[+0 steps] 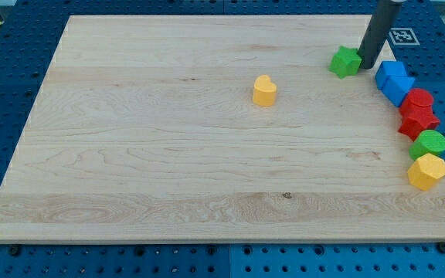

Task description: Place the green star on top of the heart

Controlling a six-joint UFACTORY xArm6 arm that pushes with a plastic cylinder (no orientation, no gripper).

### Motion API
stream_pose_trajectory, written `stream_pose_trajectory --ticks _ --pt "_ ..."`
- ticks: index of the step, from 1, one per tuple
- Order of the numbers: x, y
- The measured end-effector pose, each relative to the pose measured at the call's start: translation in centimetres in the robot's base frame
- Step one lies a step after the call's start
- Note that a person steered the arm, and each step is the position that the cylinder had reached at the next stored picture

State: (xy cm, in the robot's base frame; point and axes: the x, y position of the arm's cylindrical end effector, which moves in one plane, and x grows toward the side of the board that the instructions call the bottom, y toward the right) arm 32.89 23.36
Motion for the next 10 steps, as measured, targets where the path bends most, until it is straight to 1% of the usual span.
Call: stream_pose_trajectory --ticks 1,2,4,5,6,7,9,10 --pt "-0.6 -2.6" --pt "-1.0 -3.7" --pt "-0.5 -6.0" --pt "-2.0 -7.6" --pt "-2.2 -8.9" --pt "0.7 -8.9" --pt "2.5 -8.9" --pt "-0.3 -10.8"
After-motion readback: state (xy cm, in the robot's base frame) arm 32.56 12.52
